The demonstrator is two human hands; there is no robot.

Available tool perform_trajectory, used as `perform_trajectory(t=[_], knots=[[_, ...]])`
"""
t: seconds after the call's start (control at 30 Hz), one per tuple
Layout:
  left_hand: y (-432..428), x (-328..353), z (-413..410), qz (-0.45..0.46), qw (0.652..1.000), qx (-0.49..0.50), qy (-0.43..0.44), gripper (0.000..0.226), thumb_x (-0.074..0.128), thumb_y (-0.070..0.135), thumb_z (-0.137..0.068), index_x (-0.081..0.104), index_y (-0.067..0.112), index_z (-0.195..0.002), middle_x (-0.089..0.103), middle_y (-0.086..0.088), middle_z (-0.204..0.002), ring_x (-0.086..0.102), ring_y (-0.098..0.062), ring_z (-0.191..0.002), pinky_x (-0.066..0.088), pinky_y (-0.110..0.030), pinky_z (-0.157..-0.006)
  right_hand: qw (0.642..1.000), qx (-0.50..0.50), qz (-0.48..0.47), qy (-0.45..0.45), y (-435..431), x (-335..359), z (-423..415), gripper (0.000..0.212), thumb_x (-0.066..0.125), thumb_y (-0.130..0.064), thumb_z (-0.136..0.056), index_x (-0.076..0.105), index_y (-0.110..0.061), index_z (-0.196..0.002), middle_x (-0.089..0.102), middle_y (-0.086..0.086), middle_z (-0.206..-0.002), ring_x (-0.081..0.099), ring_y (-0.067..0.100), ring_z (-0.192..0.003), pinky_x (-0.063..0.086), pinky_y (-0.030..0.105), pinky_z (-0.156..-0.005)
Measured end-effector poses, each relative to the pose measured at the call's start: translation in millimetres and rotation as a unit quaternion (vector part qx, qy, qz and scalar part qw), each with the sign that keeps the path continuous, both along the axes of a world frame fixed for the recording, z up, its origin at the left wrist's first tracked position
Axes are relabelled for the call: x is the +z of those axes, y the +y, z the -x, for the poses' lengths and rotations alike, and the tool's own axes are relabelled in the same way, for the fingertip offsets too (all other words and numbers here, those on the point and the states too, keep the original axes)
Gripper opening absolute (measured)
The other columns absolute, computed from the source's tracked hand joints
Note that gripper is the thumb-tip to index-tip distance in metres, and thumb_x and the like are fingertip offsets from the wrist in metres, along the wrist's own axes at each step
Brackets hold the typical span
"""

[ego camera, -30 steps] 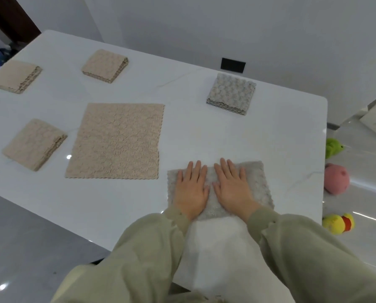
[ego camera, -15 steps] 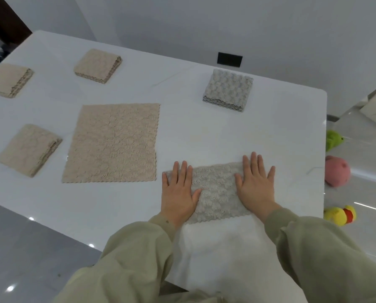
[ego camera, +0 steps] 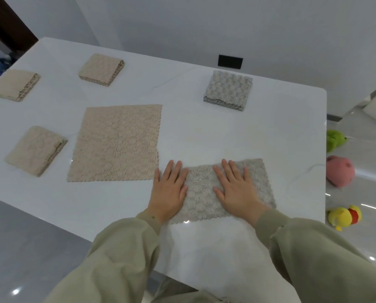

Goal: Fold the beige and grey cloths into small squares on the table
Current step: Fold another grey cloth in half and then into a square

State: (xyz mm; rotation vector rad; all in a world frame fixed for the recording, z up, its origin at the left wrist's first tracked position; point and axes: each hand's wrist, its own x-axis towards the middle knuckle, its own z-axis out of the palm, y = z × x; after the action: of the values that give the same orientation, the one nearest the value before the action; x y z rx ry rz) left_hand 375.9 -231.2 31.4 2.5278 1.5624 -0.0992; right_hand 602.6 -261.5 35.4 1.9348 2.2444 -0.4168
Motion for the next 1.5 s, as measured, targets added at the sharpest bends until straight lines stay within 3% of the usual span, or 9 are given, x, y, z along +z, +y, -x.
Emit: perform_trajectory(t=[0.1,0.2,0.43,0.6,0.8,0.93,1.2,1.4,1.5], knots=[[7.6,-5.3,36.0,0.022,0.998,0.048,0.02,0.063,0.007,0.043,-0.095,0.024,0.016,-0.149,0.018,-0.002,-0.157,0.013,-0.025,-0.146,0.01,-0.051,-0.115,0.999,0.032,-0.013,0.029,-3.4,-1.9,8.1,0.072,0.004,-0.058,-0.087,-0.003,-0.024,-0.15,-0.018,0.001,-0.153,-0.014,0.021,-0.144,-0.012,0.048,-0.112],[13.8,-6.3,63.5,0.016,0.998,0.026,0.059,0.061,0.013,0.04,-0.096,0.026,0.012,-0.148,0.025,-0.005,-0.155,0.02,-0.023,-0.144,0.02,-0.052,-0.113,0.996,0.076,-0.018,0.033,-6.4,-5.4,23.0,0.07,0.02,-0.059,-0.089,0.013,-0.026,-0.15,0.002,0.007,-0.157,0.002,0.028,-0.145,0.001,0.056,-0.112],[33.3,10.2,105.1,0.01,0.99,0.058,0.126,0.062,0.008,0.037,-0.095,0.026,0.01,-0.148,0.022,-0.006,-0.156,0.018,-0.022,-0.145,0.009,-0.053,-0.114,0.998,0.054,0.025,-0.013,-1.1,-1.2,39.4,0.079,-0.007,-0.066,-0.077,-0.018,-0.03,-0.147,-0.033,0.003,-0.147,-0.032,0.021,-0.135,-0.01,0.058,-0.111],[43.6,30.8,76.3,-0.067,0.995,0.072,0.018,0.055,0.017,0.028,-0.085,0.068,0.009,-0.092,0.067,-0.007,-0.095,0.055,-0.028,-0.097,0.039,-0.042,-0.085,0.999,0.034,0.041,0.0,5.4,0.7,52.7,0.084,-0.009,-0.066,-0.072,-0.015,-0.03,-0.148,-0.029,0.003,-0.152,-0.023,0.028,-0.143,-0.012,0.056,-0.11],[36.8,35.3,1.0,0.083,0.992,0.022,-0.091,0.042,0.043,0.029,-0.097,0.044,0.014,-0.136,0.052,-0.005,-0.127,0.045,-0.025,-0.115,0.038,-0.036,-0.095,0.998,0.028,-0.012,0.062,16.4,14.7,19.1,0.067,0.005,-0.05,-0.09,0.019,-0.022,-0.15,0.006,0.004,-0.16,0.001,0.023,-0.147,-0.006,0.047,-0.115],[33.4,31.3,-20.7,0.085,0.986,0.119,-0.086,0.028,0.044,0.031,-0.096,0.05,0.011,-0.116,0.053,-0.007,-0.107,0.047,-0.027,-0.102,0.035,-0.034,-0.077,0.996,-0.085,-0.001,0.008,34.4,22.9,-3.7,0.051,0.034,-0.02,-0.097,0.023,-0.016,-0.147,0.024,0.006,-0.154,0.015,0.026,-0.143,0.004,0.05,-0.116],[40.0,49.4,-2.4,0.262,0.951,0.16,0.009,0.014,0.064,0.019,-0.077,0.053,0.012,-0.07,0.05,0.0,-0.071,0.051,-0.018,-0.069,0.041,-0.025,-0.054,0.996,0.028,0.055,-0.056,64.6,48.7,-11.8,0.02,0.052,-0.021,-0.088,0.056,-0.019,-0.109,0.053,0.004,-0.113,0.041,0.027,-0.118,0.016,0.047,-0.111],[36.6,81.6,11.2,0.548,0.815,0.13,0.135,0.069,0.067,0.057,-0.078,0.06,-0.003,-0.111,0.067,-0.012,-0.077,0.066,-0.026,-0.074,0.055,-0.036,-0.084,0.96,0.157,-0.227,0.041,78.9,45.3,25.3,0.035,0.073,0.008,-0.061,0.068,-0.008,-0.091,0.062,0.019,-0.11,0.058,0.037,-0.104,0.028,0.048,-0.103],[41.6,81.6,9.6,0.467,0.86,0.165,0.123,0.056,0.054,0.058,-0.087,0.06,0.002,-0.093,0.063,-0.007,-0.074,0.063,-0.025,-0.071,0.051,-0.03,-0.072,0.961,0.004,-0.253,0.114,72.4,47.9,29.2,0.04,0.068,0.0,-0.077,0.061,-0.004,-0.117,0.053,0.022,-0.128,0.05,0.04,-0.118,0.032,0.052,-0.106]])
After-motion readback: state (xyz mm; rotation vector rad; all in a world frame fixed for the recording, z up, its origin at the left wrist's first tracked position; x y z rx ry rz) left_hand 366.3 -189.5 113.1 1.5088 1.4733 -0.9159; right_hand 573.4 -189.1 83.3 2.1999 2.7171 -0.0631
